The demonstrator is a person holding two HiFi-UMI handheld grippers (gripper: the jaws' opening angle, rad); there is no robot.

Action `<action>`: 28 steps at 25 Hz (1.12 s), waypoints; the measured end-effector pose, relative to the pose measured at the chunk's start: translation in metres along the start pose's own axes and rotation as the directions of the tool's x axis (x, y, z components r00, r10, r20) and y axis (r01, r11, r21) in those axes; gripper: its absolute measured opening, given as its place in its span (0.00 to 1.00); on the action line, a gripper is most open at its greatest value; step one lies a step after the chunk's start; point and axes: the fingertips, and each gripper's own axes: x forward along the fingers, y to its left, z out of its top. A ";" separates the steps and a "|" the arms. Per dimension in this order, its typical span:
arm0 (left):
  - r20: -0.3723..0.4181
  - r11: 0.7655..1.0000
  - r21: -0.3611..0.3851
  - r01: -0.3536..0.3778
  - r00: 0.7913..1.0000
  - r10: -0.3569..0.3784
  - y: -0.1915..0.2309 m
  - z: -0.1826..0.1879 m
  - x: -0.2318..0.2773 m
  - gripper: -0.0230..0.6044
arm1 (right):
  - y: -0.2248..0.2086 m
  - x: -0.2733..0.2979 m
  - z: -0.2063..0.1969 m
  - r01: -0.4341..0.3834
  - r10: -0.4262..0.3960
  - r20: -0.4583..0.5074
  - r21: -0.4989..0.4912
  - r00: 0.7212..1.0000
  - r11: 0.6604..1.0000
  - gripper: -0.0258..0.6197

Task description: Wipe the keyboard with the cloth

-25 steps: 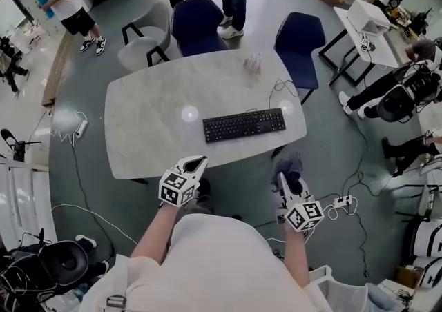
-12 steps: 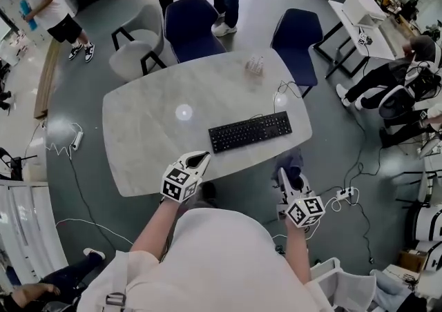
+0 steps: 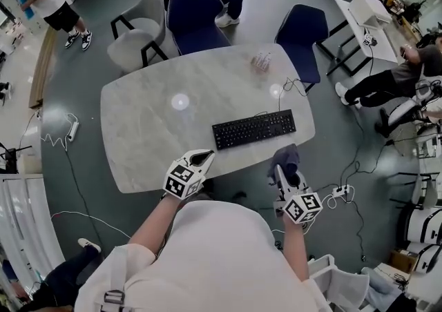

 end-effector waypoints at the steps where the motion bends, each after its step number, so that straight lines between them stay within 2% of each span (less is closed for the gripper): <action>1: 0.000 1.000 -0.004 -0.001 1.000 0.001 0.000 -0.001 0.001 0.05 | -0.002 0.002 0.000 -0.002 0.002 -0.003 0.000 1.000 1.000 0.17; 8: 0.008 0.997 -0.052 -0.051 0.999 0.051 -0.002 -0.003 0.009 0.05 | -0.015 0.021 -0.003 -0.070 0.070 -0.040 0.010 0.997 0.998 0.17; 15: 0.035 0.976 -0.143 -0.163 0.985 0.170 -0.001 0.003 0.022 0.05 | -0.027 0.057 -0.004 -0.227 0.228 -0.121 0.017 0.966 0.974 0.17; 20: 0.039 0.948 -0.206 -0.241 0.966 0.254 0.000 0.000 0.037 0.05 | -0.035 0.083 -0.008 -0.339 0.337 -0.197 0.024 0.921 0.941 0.17; 28: 0.040 0.875 -0.317 -0.365 0.917 0.397 0.009 -0.017 0.049 0.05 | -0.047 0.134 -0.033 -0.488 0.481 -0.323 0.065 0.815 0.871 0.17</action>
